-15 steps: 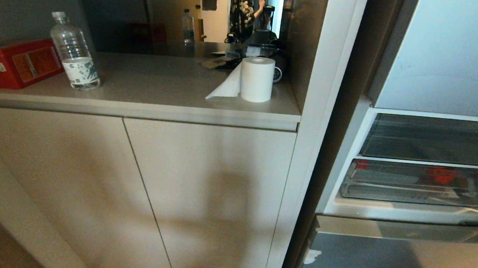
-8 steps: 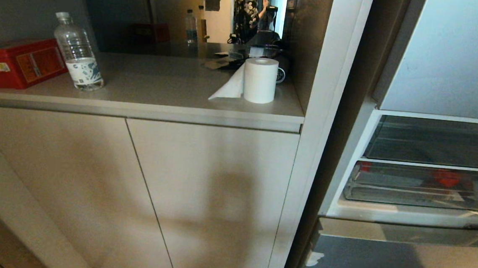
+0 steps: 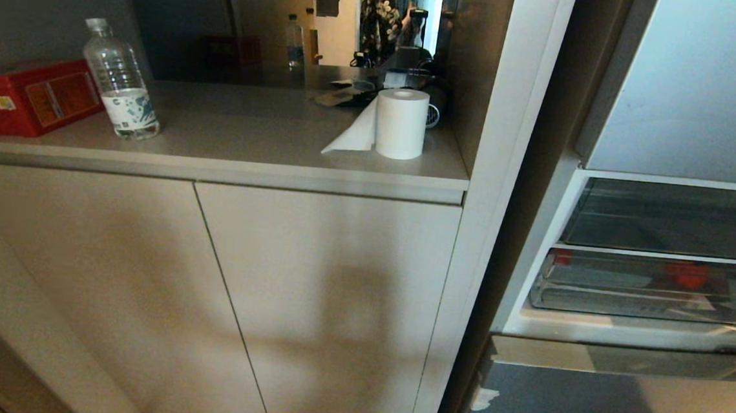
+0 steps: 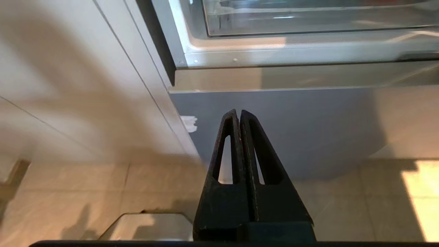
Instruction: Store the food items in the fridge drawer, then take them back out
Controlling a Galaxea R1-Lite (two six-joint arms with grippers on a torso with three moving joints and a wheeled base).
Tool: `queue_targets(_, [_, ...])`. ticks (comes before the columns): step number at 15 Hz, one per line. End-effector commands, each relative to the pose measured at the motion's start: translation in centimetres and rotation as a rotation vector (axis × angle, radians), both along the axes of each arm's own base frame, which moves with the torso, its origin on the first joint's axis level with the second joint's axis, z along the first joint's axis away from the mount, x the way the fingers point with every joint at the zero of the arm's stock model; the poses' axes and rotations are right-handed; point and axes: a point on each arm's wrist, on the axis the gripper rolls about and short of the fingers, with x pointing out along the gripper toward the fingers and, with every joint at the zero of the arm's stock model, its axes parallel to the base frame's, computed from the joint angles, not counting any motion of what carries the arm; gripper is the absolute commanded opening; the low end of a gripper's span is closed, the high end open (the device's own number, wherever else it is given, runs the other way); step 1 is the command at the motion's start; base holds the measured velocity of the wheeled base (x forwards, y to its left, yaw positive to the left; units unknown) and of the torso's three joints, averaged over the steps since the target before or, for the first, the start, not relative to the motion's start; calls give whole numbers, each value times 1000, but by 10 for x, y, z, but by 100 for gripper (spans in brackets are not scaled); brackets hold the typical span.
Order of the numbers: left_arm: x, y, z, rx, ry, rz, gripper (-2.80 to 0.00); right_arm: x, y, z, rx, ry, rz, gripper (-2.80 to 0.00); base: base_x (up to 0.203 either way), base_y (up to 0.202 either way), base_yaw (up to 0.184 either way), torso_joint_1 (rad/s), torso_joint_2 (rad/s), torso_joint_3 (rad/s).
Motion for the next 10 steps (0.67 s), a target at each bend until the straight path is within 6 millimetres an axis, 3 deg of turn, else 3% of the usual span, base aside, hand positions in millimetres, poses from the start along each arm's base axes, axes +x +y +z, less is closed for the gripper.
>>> queue_targets(1, [0, 0, 0, 0, 3, 0, -280, 63, 0, -11, 7, 184, 0, -91, 0, 0, 0, 0, 0, 0])
queue_targets(2, [0, 0, 0, 0, 3, 0, -280, 77, 1, -15, 10, 194, -1, 0, 0, 0, 0, 0, 0, 0])
queue_targets(10, [0, 0, 0, 0, 3, 0, -280, 147, 3, -45, 36, 156, 22, 0, 0, 0, 0, 0, 0, 0])
